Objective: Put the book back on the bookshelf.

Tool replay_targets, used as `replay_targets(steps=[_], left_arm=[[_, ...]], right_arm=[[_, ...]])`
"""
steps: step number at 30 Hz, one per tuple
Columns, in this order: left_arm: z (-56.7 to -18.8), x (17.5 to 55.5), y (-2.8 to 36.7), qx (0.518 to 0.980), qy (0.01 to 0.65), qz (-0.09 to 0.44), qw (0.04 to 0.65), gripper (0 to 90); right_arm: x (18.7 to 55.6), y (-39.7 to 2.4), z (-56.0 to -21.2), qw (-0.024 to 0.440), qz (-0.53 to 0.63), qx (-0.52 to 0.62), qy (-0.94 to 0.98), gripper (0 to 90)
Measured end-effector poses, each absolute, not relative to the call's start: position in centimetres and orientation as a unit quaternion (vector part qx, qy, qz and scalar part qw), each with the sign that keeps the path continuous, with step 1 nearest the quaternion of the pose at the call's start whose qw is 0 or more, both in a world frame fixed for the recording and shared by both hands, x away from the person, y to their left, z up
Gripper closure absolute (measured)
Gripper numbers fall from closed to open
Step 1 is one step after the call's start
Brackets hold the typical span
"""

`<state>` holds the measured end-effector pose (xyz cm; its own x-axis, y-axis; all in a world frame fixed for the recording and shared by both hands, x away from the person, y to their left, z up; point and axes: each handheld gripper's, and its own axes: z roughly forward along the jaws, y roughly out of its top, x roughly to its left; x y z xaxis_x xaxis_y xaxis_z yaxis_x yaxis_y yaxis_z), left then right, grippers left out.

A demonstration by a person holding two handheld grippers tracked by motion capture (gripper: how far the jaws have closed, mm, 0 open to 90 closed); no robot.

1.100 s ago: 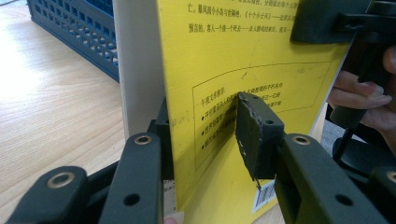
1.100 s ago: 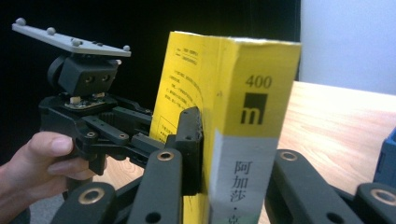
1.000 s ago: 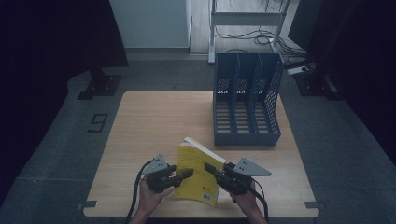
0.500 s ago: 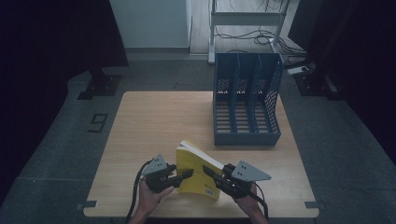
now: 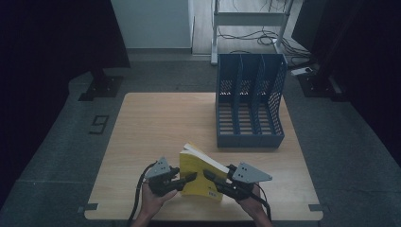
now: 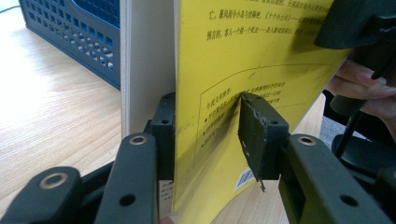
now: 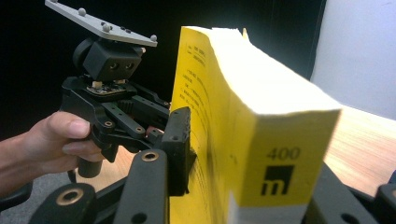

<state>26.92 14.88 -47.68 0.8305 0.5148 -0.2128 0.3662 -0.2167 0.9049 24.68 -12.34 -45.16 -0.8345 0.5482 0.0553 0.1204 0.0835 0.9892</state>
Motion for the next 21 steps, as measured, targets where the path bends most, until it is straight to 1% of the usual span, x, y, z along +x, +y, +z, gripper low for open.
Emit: replay_targets(steps=[6,7,8,9,10,11,21], left_arm=[[-47.7,26.9,14.9,0.777,0.284,0.067,0.558,60.7],[-47.7,26.9,14.9,0.777,0.284,0.067,0.558,60.8],[-47.7,26.9,14.9,0.778,0.282,0.064,0.558,60.9],[-47.7,26.9,14.9,0.778,0.282,0.064,0.558,60.9],[-47.7,26.9,14.9,0.777,0.282,0.065,0.558,60.8],[-47.7,26.9,14.8,0.777,0.282,0.066,0.559,60.6],[-47.8,27.0,14.8,0.774,0.284,0.07,0.561,57.3]], right_arm=[[24.7,-11.4,-45.7,0.177,0.631,0.238,0.717,61.5],[24.7,-11.2,-45.8,0.182,0.627,0.239,0.718,62.7],[24.6,-11.0,-45.9,0.192,0.621,0.24,0.721,66.5],[24.6,-11.0,-45.9,0.192,0.621,0.24,0.721,66.5],[24.6,-11.0,-45.9,0.2,0.616,0.25,0.719,71.6],[24.7,-11.1,-45.9,0.192,0.62,0.254,0.717,72.4],[24.5,-11.1,-45.9,0.2,0.62,0.255,0.715,73.2]])
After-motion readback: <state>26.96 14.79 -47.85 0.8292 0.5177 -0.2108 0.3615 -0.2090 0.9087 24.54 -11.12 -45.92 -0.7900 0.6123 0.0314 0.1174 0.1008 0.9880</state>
